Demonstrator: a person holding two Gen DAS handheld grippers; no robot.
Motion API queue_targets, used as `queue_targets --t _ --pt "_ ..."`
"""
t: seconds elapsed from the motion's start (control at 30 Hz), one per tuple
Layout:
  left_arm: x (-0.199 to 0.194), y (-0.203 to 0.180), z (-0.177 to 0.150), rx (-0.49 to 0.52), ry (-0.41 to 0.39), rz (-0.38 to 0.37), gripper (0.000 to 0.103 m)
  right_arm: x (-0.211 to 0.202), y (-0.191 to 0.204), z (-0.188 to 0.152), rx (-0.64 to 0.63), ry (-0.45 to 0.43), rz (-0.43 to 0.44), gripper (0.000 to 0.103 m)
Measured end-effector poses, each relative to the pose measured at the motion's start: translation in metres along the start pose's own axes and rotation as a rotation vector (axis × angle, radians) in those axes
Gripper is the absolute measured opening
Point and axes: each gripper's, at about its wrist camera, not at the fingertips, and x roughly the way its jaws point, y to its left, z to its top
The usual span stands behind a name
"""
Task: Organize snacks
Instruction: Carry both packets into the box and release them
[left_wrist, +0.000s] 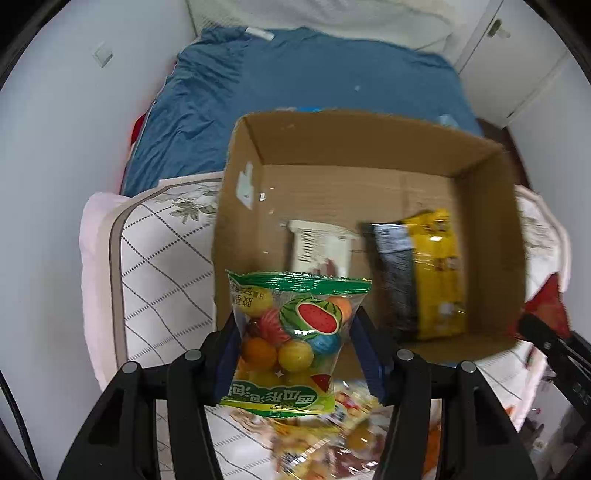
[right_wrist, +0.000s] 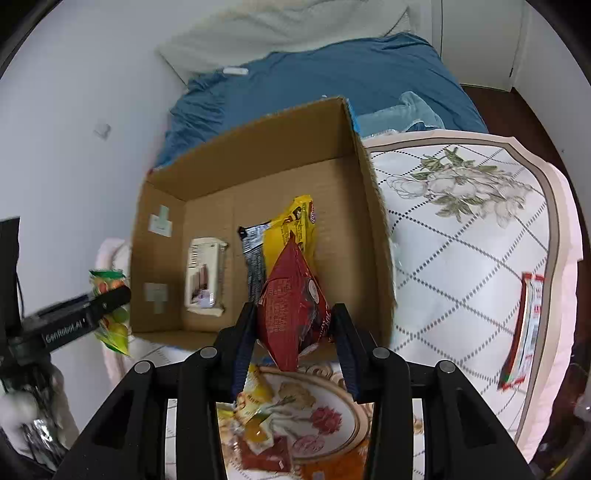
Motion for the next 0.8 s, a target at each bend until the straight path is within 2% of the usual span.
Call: queue_targets --t 0.17,0.27,0.3,0.33,0.4,0.5,0.63,0.8 --pt "0.043 0.005 0.012 0.021 0.089 0.056 0.054 0.032 0.005 0.007 -0.010 0.045 -0.045 0.044" --pt "0.062 0.010 0.014 0.009 0.130 0.063 0.055 0.049 0.003 0.011 -0.010 0.092 -0.082 0.045" --pt "0.067 0.011 0.014 0.001 0.142 0.054 0.055 0.055 0.003 0.013 -0.014 0.115 -0.099 0.051" --pt "0.070 0.012 0.014 -0.007 0.153 0.038 0.056 0.061 0.002 0.013 -0.020 0.131 -0.120 0.068" --pt "0.073 0.012 0.013 -0.009 0.159 0.027 0.062 0.067 0.001 0.013 -0.029 0.153 -0.133 0.089" --pt "0.071 0.010 0.011 -0.005 0.129 0.017 0.084 0.068 0.005 0.012 -0.053 0.160 -0.156 0.090" --pt "0.061 0.007 0.009 -0.010 0.110 0.000 0.085 0.067 0.009 0.010 -0.065 0.165 -0.158 0.095" --pt "0.039 0.002 0.001 -0.015 0.047 -0.019 0.087 0.061 0.015 0.004 -0.095 0.141 -0.183 0.099"
